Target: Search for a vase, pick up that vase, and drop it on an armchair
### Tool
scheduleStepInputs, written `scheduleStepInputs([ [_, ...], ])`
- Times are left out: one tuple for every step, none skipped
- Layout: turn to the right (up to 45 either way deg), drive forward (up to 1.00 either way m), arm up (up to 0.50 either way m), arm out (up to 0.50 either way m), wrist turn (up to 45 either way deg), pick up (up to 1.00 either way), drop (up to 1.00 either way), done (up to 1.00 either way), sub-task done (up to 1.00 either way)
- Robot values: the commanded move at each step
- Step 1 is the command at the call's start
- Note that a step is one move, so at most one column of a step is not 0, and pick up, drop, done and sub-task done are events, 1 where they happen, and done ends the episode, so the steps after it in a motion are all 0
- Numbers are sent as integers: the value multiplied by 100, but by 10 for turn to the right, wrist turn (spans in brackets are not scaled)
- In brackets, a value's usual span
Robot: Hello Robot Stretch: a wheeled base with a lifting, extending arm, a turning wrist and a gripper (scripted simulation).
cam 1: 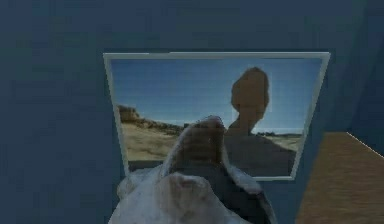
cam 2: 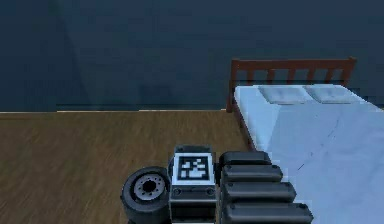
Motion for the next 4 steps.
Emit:
scheduleStepInputs([
  [-30,0,0,0,0,0,0,0,0],
  [-30,0,0,0,0,0,0,0,0],
  [-180,0,0,0,0,0,0,0,0],
  [0,25,0,0,0,0,0,0,0],
])
